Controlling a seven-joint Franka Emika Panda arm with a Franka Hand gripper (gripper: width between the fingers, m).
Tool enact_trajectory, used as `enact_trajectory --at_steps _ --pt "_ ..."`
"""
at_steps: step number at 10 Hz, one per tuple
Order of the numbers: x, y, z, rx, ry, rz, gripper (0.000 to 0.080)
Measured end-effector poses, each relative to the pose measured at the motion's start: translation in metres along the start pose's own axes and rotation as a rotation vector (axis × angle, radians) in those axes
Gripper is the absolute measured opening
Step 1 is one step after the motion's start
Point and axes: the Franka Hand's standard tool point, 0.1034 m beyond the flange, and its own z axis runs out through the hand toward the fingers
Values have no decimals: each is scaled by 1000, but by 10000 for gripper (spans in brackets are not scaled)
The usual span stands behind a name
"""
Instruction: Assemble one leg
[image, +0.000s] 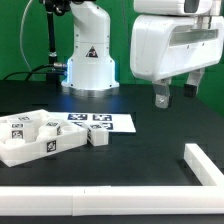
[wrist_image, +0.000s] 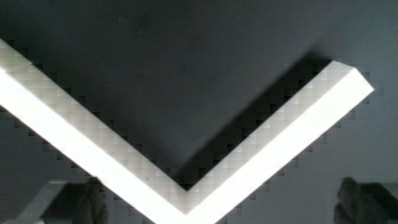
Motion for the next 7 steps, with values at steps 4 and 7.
enact_trajectory --at_steps 4,7 --pt "0 0 1 1 -1 0 650" --pt "-19 8 0 -1 -14 25 650"
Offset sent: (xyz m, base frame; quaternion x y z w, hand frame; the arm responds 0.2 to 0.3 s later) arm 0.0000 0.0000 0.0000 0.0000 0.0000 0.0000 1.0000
